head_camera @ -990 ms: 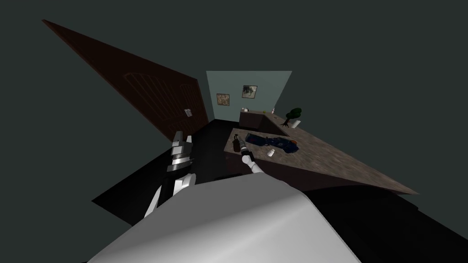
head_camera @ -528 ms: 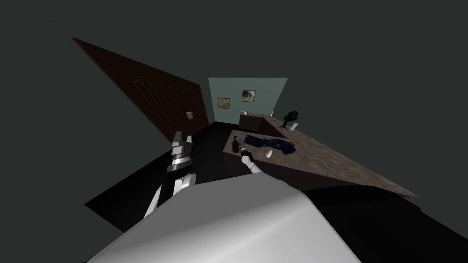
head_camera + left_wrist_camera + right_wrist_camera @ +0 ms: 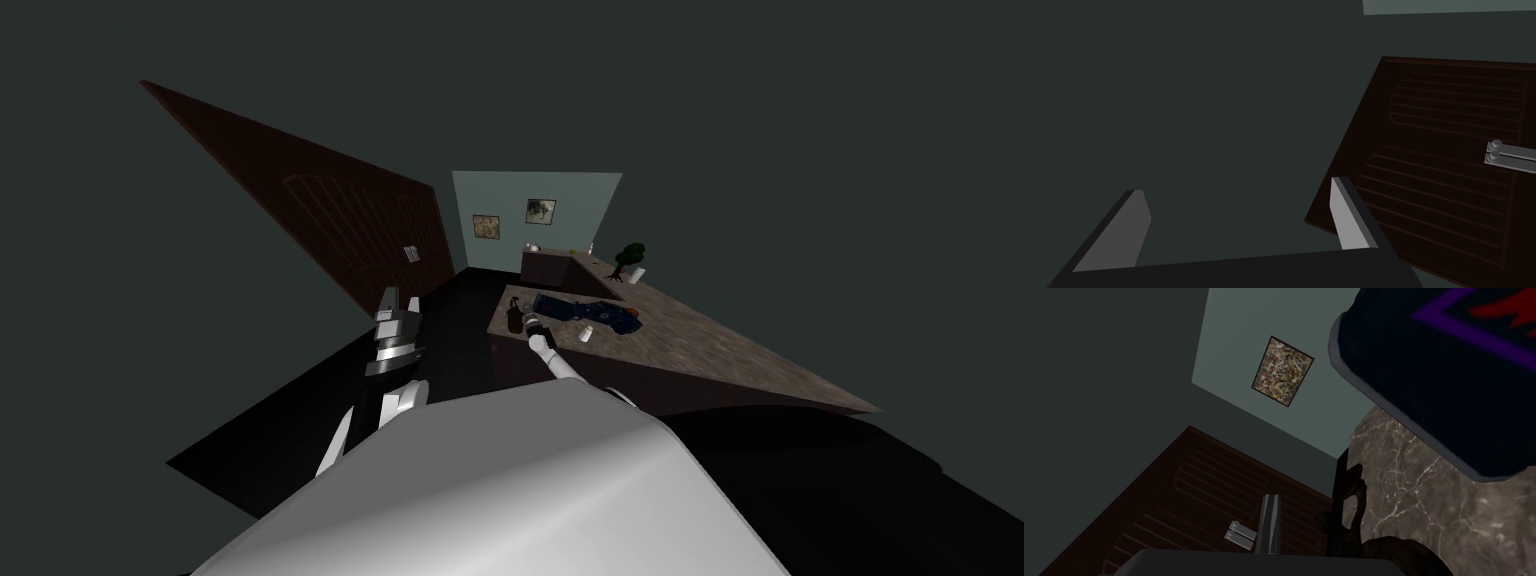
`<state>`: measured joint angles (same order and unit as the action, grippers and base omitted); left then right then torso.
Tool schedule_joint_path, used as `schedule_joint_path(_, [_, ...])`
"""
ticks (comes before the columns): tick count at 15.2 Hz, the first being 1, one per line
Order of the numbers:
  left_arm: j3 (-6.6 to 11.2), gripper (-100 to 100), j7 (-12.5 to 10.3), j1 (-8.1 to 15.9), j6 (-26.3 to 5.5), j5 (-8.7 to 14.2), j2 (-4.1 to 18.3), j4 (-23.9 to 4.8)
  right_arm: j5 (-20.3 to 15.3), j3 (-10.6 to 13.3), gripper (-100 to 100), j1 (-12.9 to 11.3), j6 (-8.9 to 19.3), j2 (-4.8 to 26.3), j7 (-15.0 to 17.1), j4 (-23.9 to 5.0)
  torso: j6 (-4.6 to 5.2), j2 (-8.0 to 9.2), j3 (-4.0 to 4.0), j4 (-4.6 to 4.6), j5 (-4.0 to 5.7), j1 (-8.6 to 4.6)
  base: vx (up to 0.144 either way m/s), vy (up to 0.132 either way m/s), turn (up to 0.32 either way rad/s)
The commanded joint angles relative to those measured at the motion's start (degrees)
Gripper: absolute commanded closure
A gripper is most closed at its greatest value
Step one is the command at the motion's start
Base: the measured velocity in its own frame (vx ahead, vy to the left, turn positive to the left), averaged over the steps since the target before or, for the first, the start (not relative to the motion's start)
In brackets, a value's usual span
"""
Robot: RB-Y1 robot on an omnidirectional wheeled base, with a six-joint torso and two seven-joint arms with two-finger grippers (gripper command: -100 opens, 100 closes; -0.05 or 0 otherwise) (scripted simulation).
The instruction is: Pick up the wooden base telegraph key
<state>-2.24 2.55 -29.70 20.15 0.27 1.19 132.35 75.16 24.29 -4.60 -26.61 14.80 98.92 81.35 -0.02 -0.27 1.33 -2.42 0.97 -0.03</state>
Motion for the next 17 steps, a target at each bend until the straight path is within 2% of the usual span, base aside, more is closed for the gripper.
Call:
schedule_joint_path(1, [0.00,0,0.0,0.0,0.0,0.0,0.0,0.0,0.0,0.0,100,0.0,0.0,0.0,0.0,0.0,0.00,0.00,0.00,0.00,0.00,0.00,0.000,0.000,0.000])
schedule_joint_path(2, [0.00,0,0.0,0.0,0.0,0.0,0.0,0.0,0.0,0.0,100,0.0,0.0,0.0,0.0,0.0,0.00,-0.01,0.00,0.00,0.00,-0.01,0.000,0.000,0.000])
schedule_joint_path(3, [0.00,0,0.0,0.0,0.0,0.0,0.0,0.0,-0.4,1.1,100,1.8,-1.2,-0.1,0.9,-0.4,0.00,-0.01,0.01,0.00,0.01,-0.02,0.011,-0.017,0.107])
schedule_joint_path(4, [0.00,0,0.0,0.0,0.0,0.0,0.0,0.0,-0.5,1.4,100,2.1,-1.5,-0.1,1.2,-0.6,-0.01,-0.03,0.02,-0.01,0.02,-0.08,0.019,-0.039,0.144])
schedule_joint_path(5, [0.00,0,0.0,0.0,0.0,0.0,0.0,0.0,-0.3,0.8,100,1.5,-0.9,0.0,0.7,-0.2,-0.01,-0.04,0.03,-0.02,0.04,-0.15,0.011,-0.028,0.048])
schedule_joint_path(6, [0.00,0,0.0,0.0,0.0,0.0,0.0,0.0,2.2,0.6,-100,-0.1,-1.3,-0.2,-0.5,-1.5,0.00,-0.05,0.03,-0.01,0.04,-0.15,-0.044,-0.013,-0.031])
schedule_joint_path(12, [0.00,0,0.0,0.0,0.0,0.0,0.0,0.0,8.7,-0.3,-100,-5.2,-2.6,0.1,-3.8,-5.4,0.00,0.47,-0.27,0.10,0.02,-0.12,-0.117,-0.010,-0.026])
schedule_joint_path(13, [0.00,0,0.0,0.0,0.0,0.0,0.0,0.0,10.1,-0.5,-100,-6.5,-2.9,0.2,-4.7,-6.5,0.00,0.43,-0.25,0.10,0.03,-0.13,-0.091,-0.018,0.004])
schedule_joint_path(14, [0.00,0,0.0,0.0,0.0,0.0,0.0,0.0,10.5,-0.5,-100,-6.5,-2.9,0.2,-4.7,-6.5,0.00,0.40,-0.23,0.09,0.02,-0.12,-0.069,-0.016,0.002])
schedule_joint_path(15, [0.00,0,0.0,0.0,0.0,0.0,0.0,0.0,12.4,-0.7,-100,-7.9,-3.3,0.4,-5.7,-7.6,0.00,0.34,-0.20,0.08,0.02,-0.11,-0.061,-0.023,0.002])
schedule_joint_path(16, [0.00,0,0.0,0.0,0.0,0.0,0.0,0.0,12.4,-0.7,-100,-7.9,-3.3,0.4,-5.7,-7.6,0.00,0.29,-0.17,0.07,0.02,-0.13,-0.051,-0.024,0.008])
schedule_joint_path(17, [0.00,0,0.0,0.0,0.0,0.0,0.0,0.0,14.5,-0.9,-100,-9.4,-3.7,0.5,-6.8,-8.8,0.00,0.24,-0.14,0.06,0.03,-0.13,-0.047,-0.022,0.010])
